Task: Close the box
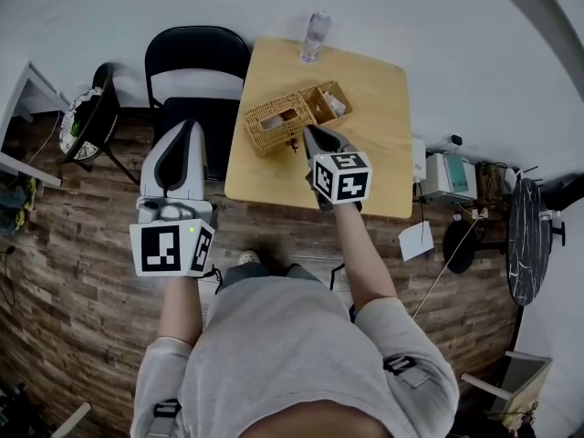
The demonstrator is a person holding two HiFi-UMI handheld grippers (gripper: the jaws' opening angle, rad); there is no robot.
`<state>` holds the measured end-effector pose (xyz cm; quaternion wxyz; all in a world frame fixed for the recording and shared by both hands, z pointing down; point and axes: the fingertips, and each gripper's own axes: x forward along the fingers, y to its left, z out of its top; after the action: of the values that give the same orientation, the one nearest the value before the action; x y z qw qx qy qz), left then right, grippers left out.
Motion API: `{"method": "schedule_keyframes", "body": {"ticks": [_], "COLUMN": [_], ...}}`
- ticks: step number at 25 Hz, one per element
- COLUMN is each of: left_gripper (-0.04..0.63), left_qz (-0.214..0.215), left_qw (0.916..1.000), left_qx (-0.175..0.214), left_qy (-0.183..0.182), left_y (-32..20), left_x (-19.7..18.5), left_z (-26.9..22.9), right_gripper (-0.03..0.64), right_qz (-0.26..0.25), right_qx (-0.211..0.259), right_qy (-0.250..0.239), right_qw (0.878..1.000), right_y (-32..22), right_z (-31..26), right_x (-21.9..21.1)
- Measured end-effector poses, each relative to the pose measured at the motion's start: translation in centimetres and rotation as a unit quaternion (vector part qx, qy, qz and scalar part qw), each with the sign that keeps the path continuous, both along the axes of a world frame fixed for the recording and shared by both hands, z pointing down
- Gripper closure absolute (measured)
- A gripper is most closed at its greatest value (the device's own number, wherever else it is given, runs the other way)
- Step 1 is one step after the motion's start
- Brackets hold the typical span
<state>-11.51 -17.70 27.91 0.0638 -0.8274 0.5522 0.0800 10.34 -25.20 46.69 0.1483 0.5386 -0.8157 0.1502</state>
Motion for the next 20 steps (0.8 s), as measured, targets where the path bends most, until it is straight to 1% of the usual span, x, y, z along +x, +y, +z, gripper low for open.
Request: {"method": "schedule_keyframes", "body": {"ticks": [3, 7, 13, 20], "left_gripper": [0.537, 0.537, 0.537, 0.537], "left_qz": [0.005, 0.009, 0.010, 0.009], "left_qw": [1.0000, 0.9999, 0.9998, 0.9997], "left_qx": [0.004, 0.009, 0.017, 0.024], "left_qy": [0.000, 0.000, -0.001, -0.001], "left_y": [0.5, 1.3, 2.4, 3.8], "left_x": [1.3, 2.8, 4.4, 5.9], "left_z": [-0.6, -1.1, -2.2, -2.9], "right_gripper": [0.595, 0.595, 0.595, 0.594], "right_qz": [-0.003, -0.008, -0.018, -0.014], "right_qx": [0.034, 0.068, 0.112, 0.161], "right_qy": [-0.006, -0.012, -0.001, 0.003], "right_qw": [0.999, 0.998, 0.994, 0.987], "right_y": [1.1, 2.8, 5.3, 7.8], "right_z": [-2.6, -5.3, -9.2, -13.3], "right_x": [0.4, 1.2, 2.1, 3.8]}}
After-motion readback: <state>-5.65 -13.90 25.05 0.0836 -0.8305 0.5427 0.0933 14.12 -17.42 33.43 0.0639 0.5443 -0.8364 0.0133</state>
